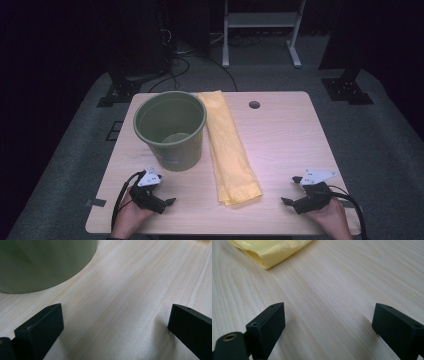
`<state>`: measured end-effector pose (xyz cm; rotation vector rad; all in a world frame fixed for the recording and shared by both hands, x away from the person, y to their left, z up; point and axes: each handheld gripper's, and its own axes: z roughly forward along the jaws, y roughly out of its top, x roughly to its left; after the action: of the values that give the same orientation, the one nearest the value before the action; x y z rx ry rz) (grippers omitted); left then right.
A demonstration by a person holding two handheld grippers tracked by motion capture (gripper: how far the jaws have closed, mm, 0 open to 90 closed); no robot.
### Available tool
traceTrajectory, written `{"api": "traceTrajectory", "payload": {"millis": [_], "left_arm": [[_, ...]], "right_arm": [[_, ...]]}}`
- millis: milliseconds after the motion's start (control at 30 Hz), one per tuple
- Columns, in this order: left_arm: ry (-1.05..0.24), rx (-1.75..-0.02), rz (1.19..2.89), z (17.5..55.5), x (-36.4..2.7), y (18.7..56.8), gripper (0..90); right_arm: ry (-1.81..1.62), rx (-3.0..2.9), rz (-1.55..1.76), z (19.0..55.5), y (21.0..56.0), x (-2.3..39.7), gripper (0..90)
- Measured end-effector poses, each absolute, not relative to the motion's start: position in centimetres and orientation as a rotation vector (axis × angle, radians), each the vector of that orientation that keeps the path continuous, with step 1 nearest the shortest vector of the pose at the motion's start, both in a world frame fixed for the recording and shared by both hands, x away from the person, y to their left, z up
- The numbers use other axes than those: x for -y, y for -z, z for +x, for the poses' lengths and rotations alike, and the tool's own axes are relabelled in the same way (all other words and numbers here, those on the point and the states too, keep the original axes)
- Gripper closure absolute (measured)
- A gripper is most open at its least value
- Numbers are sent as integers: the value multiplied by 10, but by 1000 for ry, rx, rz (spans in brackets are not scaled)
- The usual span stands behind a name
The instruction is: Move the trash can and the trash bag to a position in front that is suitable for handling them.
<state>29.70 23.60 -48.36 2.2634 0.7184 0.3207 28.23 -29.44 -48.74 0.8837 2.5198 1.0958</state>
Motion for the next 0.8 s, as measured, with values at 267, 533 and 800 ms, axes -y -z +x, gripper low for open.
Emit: {"api": "traceTrajectory", "payload": {"millis": [267,533,800], "left_arm": [[-323,-725,2261,297,-236,484,0],[-319,-718,2262,297,-236,484,0],[-319,-714,2264,297,-237,484,0]], "right_arm": [[-1112,-2512,903,282,487,295,129],[-1111,-2508,918,282,486,297,128],[-1143,-2494,934,282,478,295,128]]}}
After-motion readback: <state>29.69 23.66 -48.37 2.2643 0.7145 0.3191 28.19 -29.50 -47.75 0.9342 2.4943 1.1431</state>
